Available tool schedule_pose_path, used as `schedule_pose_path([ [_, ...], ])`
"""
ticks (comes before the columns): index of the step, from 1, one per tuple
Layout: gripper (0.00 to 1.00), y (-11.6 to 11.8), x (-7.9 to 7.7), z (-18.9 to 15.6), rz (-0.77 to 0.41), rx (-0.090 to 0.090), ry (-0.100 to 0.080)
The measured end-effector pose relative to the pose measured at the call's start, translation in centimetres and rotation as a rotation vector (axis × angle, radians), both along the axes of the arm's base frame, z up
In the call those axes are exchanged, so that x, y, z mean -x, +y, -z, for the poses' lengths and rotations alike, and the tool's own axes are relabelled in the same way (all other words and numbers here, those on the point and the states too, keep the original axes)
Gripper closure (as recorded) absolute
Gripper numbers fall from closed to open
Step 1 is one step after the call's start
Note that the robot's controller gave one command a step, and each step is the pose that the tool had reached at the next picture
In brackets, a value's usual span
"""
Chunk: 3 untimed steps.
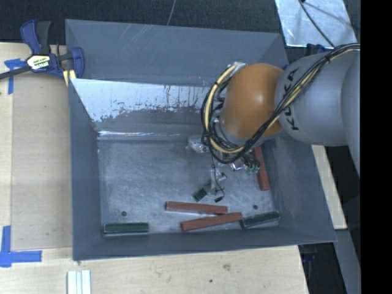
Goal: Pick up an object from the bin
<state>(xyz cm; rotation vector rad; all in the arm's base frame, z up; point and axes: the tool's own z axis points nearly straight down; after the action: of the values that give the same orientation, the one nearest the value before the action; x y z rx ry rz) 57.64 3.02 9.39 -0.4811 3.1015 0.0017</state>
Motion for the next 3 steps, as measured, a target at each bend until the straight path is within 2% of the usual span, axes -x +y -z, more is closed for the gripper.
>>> schedule_pose_path([
  [1, 0.0, 0.3, 1.9, 2.3, -0.302, 0.002, -0.001],
  [2, 1.0, -0.3, 3.7, 2.1, -0.107, 0.001, -0.009],
  [3, 1.0, -0.3, 3.7, 2.1, -0.107, 0.001, -0.009],
])
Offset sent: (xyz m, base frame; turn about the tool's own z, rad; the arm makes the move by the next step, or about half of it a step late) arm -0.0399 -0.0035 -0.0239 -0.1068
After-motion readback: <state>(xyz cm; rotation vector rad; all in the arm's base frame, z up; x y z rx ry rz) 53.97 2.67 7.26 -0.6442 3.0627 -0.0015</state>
